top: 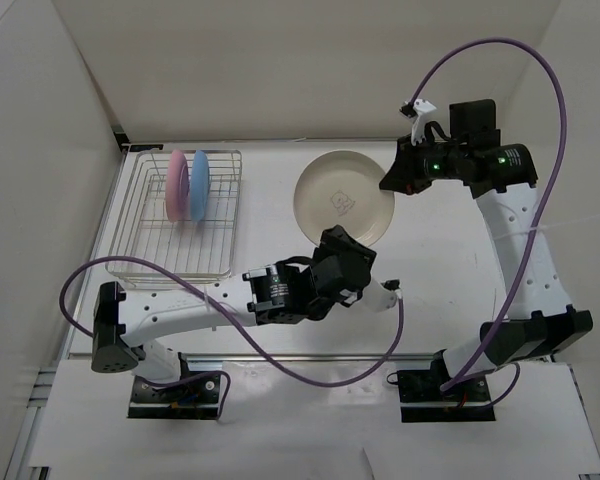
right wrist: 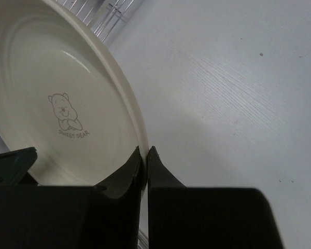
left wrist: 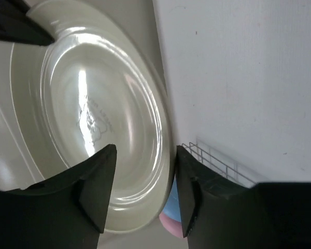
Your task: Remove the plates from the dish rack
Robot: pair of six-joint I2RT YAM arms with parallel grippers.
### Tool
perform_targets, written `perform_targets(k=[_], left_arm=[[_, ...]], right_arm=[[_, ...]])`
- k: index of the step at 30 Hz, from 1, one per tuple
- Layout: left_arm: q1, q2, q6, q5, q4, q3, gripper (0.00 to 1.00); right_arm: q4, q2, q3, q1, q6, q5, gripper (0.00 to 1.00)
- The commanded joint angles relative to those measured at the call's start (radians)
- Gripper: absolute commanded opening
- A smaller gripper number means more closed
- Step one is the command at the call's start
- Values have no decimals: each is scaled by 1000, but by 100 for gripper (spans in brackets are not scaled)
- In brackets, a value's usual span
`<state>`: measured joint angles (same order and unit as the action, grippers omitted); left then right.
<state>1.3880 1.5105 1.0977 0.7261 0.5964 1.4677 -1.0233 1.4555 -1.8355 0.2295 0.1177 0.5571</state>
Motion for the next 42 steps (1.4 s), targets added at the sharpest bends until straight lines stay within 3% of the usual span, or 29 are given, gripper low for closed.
perform_targets(k=[1,3,4,5,9,12,16,17,19,20,23,30,32,33,35,38,42], left_arm=[[-55,-32,-32,19,-52,16,61],[-82,-32,-41,19,-52,25,68],[-92,-32,-41,19,-61,39,78],[-92,-32,-56,19,-61,52,100],[-122,-32,-85,42,-9,166,100],[-167,-32,-163,42,106,334,100],[-344,-41,-343,26,264,555,100],[-460,-53,-423,9,305,601,100],[-591,-91,-488,-65,356,567,100],[-703,-139,-534,-121,367,496,100],[-898,-218,-626,-264,367,351,100],[-1202,-291,-781,-606,358,131,100],[-1247,-263,-815,-720,384,131,100],[-1288,-250,-843,-752,393,131,100],[-1316,-239,-864,-833,393,144,100],[-1328,-239,-903,-884,359,144,100],[-1328,-271,-934,-872,277,123,100]], right_arm=[[40,32,13,1,-3,-55,0],[54,71,13,1,-26,-78,0],[69,84,13,-12,-35,-91,0],[106,98,13,-12,-49,-91,0],[230,218,30,-70,-148,-186,0],[273,349,7,-98,-182,-215,0],[273,526,-60,-122,-208,-273,0],[273,576,-70,-122,-219,-282,0],[291,612,-70,-122,-228,-296,0],[310,641,-79,-122,-228,-309,0],[321,696,-123,-122,-228,-333,0],[296,772,-166,-122,-205,-333,0],[286,795,-166,-122,-187,-333,7],[285,795,-166,-122,-187,-333,19],[285,795,-150,-122,-174,-342,58],[285,783,-133,-122,-174,-342,70],[285,751,-114,-122,-174,-342,71]])
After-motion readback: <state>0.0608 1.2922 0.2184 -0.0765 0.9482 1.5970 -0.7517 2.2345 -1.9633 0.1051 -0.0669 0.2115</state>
